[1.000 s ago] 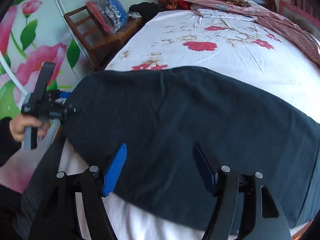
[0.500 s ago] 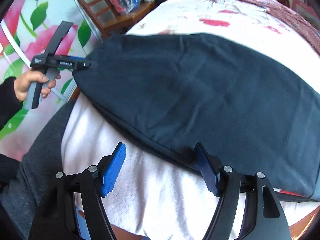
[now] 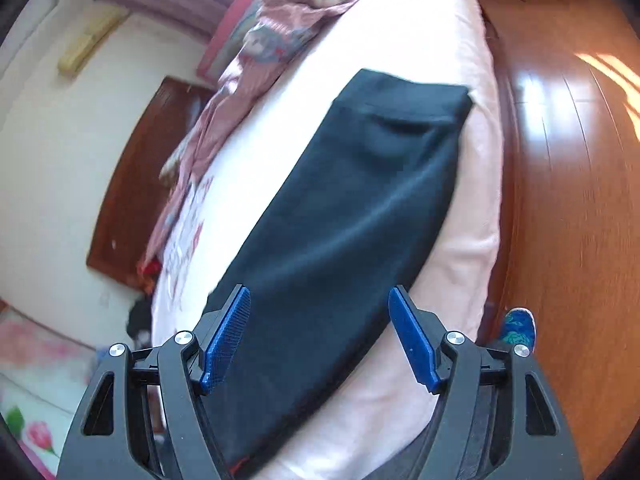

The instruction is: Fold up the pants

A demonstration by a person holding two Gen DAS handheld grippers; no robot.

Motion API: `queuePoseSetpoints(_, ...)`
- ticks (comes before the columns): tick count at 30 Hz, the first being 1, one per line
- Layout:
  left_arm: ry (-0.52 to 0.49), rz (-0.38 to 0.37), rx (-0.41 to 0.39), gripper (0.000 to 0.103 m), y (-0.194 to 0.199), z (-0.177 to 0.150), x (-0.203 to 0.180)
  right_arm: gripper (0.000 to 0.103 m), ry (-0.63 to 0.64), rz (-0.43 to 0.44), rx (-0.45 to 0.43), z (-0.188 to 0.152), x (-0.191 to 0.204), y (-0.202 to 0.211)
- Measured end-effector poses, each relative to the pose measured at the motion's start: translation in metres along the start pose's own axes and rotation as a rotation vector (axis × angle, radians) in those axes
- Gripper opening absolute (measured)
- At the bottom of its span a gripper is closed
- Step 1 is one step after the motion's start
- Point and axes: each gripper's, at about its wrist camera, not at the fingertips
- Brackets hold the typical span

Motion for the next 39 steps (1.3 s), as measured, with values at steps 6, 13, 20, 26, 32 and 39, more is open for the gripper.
queuePoseSetpoints(6, -0.129, -0.047, 0.153, 0.101, -0.039, -0.022, -0.078, 0.071, -0.110, -0.003, -0.017, 0.037, -0.047, -0.032)
queuePoseSetpoints(13, -0.138, -0.028, 0.229, 0.101, -0.042, -0.037, -0.095, 0.041, -0.142, 0.083, -0.062, 0.062, -0.055, -0.061)
queuePoseSetpoints(20, -0.095, -0.018, 0.267, 0.101, -0.050, -0.039, -0.085, 0.017, -0.055, 0.087, -0.112, 0.062, -0.029, -0.043)
queuePoseSetpoints(26, -0.048, -0.027, 0.254, 0.101, -0.044, -0.041, -0.071, 0.017, 0.332, -0.099, -0.153, 0.067, 0.060, -0.017)
queuePoseSetpoints(32, 0.028, -0.018, 0.207, 0.101, -0.027, -0.041, -0.042, 0.017, 0.841, -0.186, -0.198, 0.013, 0.183, 0.007)
queuePoseSetpoints(39, 0.161, 0.033, 0.101, 0.101, 0.005, -0.040, 0.014, 0.017, 1.328, -0.151, -0.109, -0.147, 0.253, -0.012)
Point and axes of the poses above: each gripper's, at about its wrist camera, not at the fingertips, and y roughly against the way its jaws point, x to its left, z to its top, and after that the axes turned 2 degrees about y, right-handed
